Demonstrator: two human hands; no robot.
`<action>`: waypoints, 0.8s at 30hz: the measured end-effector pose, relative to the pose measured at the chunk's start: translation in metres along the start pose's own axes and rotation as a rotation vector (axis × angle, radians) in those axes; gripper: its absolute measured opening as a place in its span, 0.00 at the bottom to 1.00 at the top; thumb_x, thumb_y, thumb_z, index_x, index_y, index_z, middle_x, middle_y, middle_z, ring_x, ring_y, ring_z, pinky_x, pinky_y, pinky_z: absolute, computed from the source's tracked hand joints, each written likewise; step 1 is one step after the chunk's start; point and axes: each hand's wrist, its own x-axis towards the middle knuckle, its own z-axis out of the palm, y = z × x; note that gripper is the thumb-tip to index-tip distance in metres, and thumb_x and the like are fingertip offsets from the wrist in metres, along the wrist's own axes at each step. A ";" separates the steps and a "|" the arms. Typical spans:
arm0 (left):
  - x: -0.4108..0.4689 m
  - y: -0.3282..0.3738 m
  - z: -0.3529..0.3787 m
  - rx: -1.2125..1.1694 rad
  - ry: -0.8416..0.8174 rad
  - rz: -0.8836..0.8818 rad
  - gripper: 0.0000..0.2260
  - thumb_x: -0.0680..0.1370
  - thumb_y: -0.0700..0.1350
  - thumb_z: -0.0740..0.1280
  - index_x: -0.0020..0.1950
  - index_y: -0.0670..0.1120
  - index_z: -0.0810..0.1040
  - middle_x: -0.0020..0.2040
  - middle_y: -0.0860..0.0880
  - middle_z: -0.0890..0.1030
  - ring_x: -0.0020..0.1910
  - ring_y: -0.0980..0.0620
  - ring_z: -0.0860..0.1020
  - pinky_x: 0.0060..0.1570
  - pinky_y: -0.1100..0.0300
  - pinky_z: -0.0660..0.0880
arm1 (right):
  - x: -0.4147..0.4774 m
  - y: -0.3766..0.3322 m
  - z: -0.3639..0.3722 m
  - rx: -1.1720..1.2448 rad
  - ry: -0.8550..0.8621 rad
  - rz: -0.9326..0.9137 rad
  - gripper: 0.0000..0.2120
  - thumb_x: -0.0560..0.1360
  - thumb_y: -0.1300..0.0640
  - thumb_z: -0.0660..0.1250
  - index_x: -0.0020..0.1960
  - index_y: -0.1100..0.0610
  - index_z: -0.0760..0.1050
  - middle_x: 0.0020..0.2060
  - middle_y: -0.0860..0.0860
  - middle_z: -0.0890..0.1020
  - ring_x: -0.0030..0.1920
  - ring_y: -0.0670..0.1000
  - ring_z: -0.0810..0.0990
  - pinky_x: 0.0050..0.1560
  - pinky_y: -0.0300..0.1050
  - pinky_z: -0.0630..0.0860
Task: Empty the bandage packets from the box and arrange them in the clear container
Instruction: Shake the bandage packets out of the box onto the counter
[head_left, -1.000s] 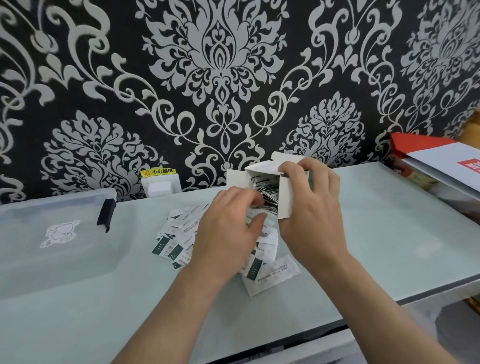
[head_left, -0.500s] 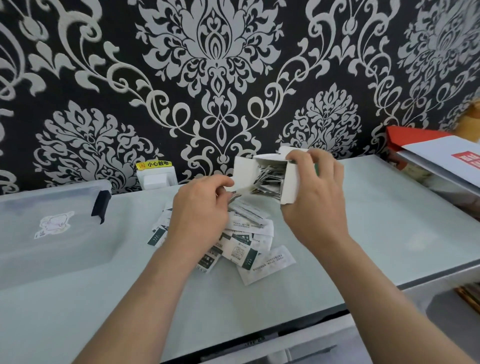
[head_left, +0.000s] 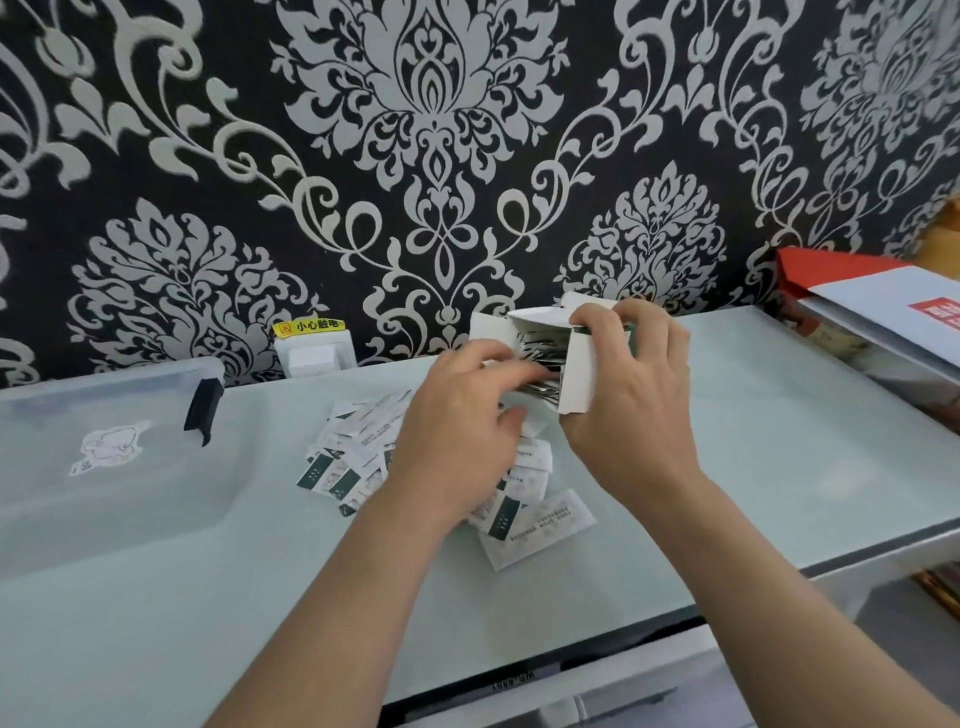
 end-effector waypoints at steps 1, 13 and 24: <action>0.000 0.002 0.004 0.005 0.012 0.018 0.15 0.75 0.40 0.70 0.58 0.55 0.82 0.56 0.56 0.76 0.58 0.54 0.71 0.56 0.62 0.68 | -0.001 -0.001 0.000 0.023 -0.004 -0.017 0.33 0.61 0.64 0.75 0.62 0.52 0.67 0.59 0.56 0.70 0.59 0.59 0.66 0.51 0.53 0.71; 0.014 -0.007 0.014 0.059 0.059 0.086 0.07 0.75 0.44 0.71 0.51 0.50 0.85 0.44 0.54 0.74 0.50 0.52 0.71 0.47 0.60 0.66 | -0.004 -0.002 -0.007 0.096 -0.048 -0.064 0.34 0.59 0.68 0.72 0.61 0.50 0.66 0.59 0.55 0.69 0.58 0.58 0.68 0.48 0.58 0.74; 0.020 -0.012 -0.005 0.065 0.008 -0.112 0.06 0.78 0.43 0.66 0.42 0.51 0.78 0.38 0.57 0.77 0.35 0.60 0.73 0.35 0.68 0.68 | -0.001 0.025 -0.011 -0.072 -0.055 0.121 0.34 0.61 0.69 0.71 0.63 0.50 0.69 0.61 0.55 0.67 0.60 0.58 0.65 0.49 0.50 0.66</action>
